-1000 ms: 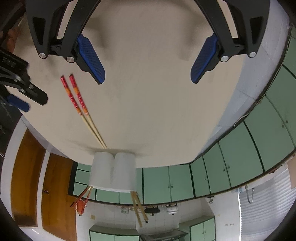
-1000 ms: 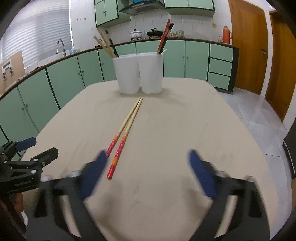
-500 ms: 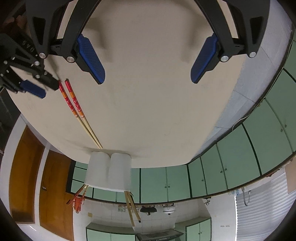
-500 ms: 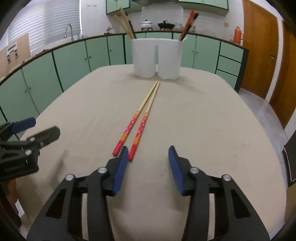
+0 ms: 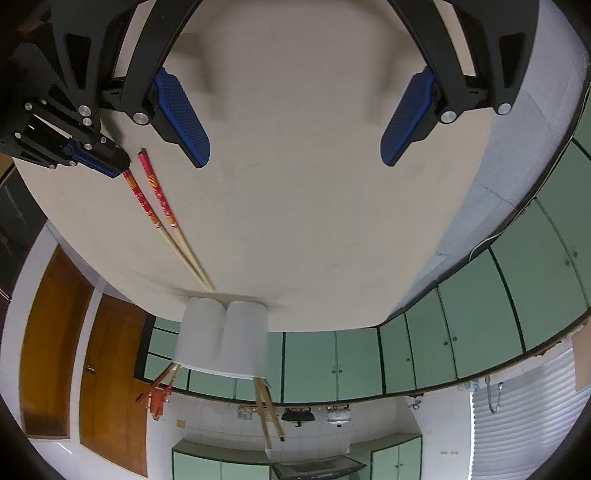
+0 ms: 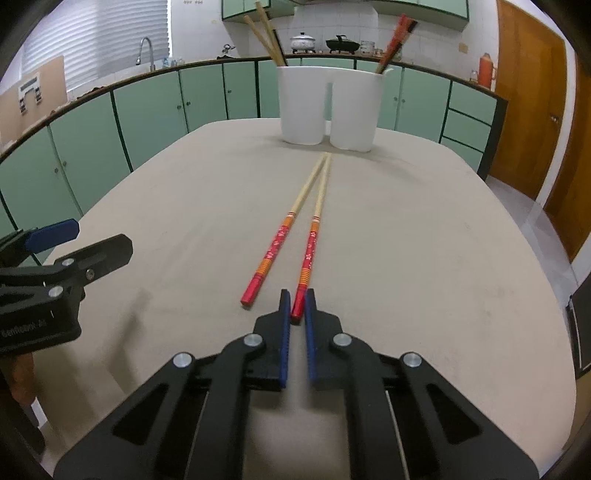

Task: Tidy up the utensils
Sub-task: 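Grasp a red-patterned chopstick with the right tool while the left tool grasps the other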

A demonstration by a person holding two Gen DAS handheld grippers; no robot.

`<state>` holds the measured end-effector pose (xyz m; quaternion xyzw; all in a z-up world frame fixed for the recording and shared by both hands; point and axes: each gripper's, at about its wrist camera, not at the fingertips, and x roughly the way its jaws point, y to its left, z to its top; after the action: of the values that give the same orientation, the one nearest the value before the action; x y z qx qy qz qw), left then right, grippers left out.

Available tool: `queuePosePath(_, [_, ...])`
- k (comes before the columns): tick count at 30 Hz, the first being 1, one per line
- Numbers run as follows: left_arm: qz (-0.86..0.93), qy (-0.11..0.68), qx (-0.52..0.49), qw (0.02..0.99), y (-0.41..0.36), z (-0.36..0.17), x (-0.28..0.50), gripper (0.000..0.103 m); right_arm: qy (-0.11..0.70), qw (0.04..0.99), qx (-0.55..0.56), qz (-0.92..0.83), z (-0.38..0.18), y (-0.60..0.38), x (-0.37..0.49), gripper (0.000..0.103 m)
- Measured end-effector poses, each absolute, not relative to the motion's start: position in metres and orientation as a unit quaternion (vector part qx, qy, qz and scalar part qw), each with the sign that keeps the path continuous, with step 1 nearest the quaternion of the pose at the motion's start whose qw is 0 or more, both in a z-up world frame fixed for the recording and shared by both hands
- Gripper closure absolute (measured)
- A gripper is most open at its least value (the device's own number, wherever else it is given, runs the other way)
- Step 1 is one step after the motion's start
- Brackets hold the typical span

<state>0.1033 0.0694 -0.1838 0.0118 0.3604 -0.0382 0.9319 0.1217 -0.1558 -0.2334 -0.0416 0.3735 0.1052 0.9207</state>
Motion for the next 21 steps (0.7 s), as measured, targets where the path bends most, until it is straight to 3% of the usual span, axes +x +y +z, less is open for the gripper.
queuePosePath(13, [-0.078,0.364,0.017,0.928,0.011,-0.181,0.109,0.013,0.37,0.927,0.03,0.061,-0.221,-0.223,0.118,0.098])
queuePosePath(21, [-0.09,0.405,0.018,0.91,-0.018,-0.204,0.118,0.035,0.362,0.93,0.044,0.051,-0.221,-0.242,0.113,0.098])
